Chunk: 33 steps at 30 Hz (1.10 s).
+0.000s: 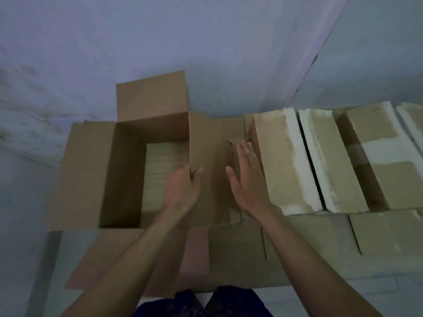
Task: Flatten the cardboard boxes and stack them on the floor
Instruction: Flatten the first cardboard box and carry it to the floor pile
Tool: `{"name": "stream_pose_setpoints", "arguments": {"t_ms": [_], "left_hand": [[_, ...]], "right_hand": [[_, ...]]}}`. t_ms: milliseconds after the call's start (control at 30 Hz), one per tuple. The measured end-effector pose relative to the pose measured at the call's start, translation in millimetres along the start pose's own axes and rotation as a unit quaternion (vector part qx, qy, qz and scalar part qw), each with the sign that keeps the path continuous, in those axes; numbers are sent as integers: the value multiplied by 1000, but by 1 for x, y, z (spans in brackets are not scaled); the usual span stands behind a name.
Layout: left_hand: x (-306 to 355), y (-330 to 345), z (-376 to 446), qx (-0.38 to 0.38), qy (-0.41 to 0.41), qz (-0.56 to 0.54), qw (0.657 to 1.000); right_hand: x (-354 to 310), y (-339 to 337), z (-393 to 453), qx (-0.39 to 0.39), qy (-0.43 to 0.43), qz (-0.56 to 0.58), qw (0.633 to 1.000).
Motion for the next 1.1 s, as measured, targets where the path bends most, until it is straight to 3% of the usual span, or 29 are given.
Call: {"name": "stream_pose_setpoints", "arguments": {"t_ms": [67, 133, 333, 467, 533, 700, 900, 1100], "left_hand": [[-2, -25, -3, 19, 12, 3, 1000], [-11, -54, -8, 39, 14, 0, 999], [-32, -136, -33, 83, 22, -124, 989], [-35, -189, -46, 115, 45, -122, 985], [-44, -207, -43, 123, 39, -154, 979], [-21, -228, -55, 79, 40, -298, 950], [-10, -242, -71, 88, 16, -397, 913], [-60, -180, -92, 62, -78, -422, 901]], "right_hand": [[-10, 9, -8, -52, 77, 149, 985], [-17, 23, -17, -93, 182, 296, 933], [-26, 72, -47, -189, 361, 330, 851], [-58, 26, -62, -34, 314, 341, 885], [-83, -18, -72, 5, 248, 399, 883], [-147, -99, -95, 26, 74, 371, 925], [-174, -104, -134, -56, 34, 515, 854], [-164, -42, -190, -37, 40, 341, 939]]}}
Point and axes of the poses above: each hand's wrist, its own z-axis towards the middle knuckle, its own y-axis out of the palm, x = y × z, the point moved 4 cm from there along z, towards the middle knuckle, and after that the axes turned 8 degrees about y, right-handed, at the moved point
